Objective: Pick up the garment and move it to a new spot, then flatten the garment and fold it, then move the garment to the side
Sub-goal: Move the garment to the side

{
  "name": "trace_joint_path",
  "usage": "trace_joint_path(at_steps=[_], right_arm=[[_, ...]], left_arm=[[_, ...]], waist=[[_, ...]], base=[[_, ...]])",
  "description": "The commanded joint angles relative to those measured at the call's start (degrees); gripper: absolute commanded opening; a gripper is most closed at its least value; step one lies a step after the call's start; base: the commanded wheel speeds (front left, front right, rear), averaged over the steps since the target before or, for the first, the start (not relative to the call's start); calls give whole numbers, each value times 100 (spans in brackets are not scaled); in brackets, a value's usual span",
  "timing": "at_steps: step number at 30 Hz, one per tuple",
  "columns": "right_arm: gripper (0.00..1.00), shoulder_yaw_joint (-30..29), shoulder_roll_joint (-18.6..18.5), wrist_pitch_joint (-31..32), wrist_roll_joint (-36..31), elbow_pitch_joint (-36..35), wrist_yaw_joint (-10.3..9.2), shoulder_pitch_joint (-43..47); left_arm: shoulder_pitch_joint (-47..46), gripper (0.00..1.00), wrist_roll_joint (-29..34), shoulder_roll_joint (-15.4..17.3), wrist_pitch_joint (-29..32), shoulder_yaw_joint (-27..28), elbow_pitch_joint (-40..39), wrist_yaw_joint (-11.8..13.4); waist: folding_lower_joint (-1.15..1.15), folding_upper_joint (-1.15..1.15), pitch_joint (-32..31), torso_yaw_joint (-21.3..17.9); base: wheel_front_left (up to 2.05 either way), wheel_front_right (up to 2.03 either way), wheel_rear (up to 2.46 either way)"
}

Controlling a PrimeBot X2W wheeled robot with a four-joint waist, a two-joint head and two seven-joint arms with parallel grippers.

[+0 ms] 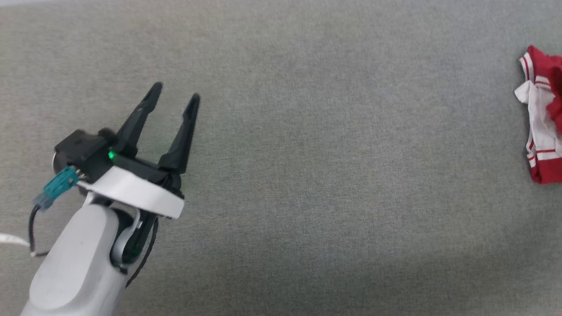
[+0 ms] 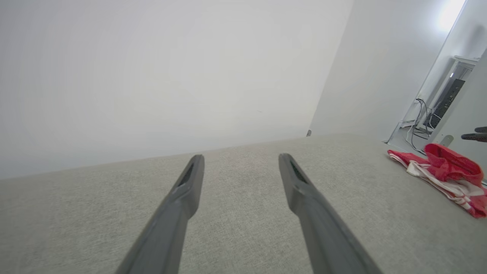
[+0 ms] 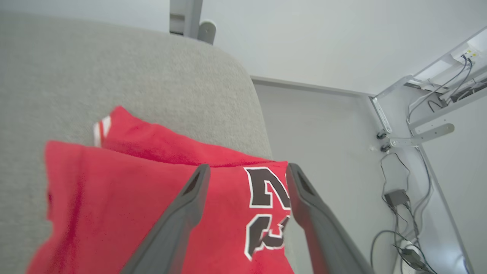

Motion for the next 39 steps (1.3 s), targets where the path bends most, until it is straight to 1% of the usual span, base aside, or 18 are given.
trace_joint_path(at_steps=[1,7,12,16,18,24,29,34,39], right_arm=[[100,-9,101,-103,152,-40,-7,84],[100,83,389,-482,570,-344,-7,403],[100,272,670,-876,851,-760,-7,841],[100,458,869,-1253,940,-1113,-7,1258],[100,455,985,-1436,1000,-1250,-7,1476],[100,336,1317,-2025,876,-1607,-7,2140],[100,196,1573,-2396,707,-1860,-6,2688],[100,-42,1846,-2591,562,-2209,-7,3284],[100,-366,2142,-2662,415,-2621,-7,3879]], left_arm=[[160,100,1,-11,-27,100,-19,-18],[649,100,118,-104,-27,565,-30,-19],[1056,100,224,-115,-27,873,-116,-18],[1452,100,351,-116,-27,1141,-102,-18],[1625,100,422,-106,-27,1245,-111,-18],[2233,100,523,-144,-27,1636,-148,-18],[2694,100,590,-248,-27,2002,-194,-17],[3101,100,643,-315,-27,2396,-279,-18],[3454,100,682,-356,-27,2617,-361,-18]], waist=[[0,0,-158,77],[0,0,-557,255],[0,0,-923,386],[0,0,-1209,453],[0,0,-1337,483],[0,0,-1649,532],[0,0,-1876,557],[0,0,-2086,564],[0,0,-2191,565]], base=[[0,0,0],[0,0,0],[0,0,0],[0,0,0],[0,0,0],[0,0,0],[0,0,0],[0,0,0],[0,0,0]])
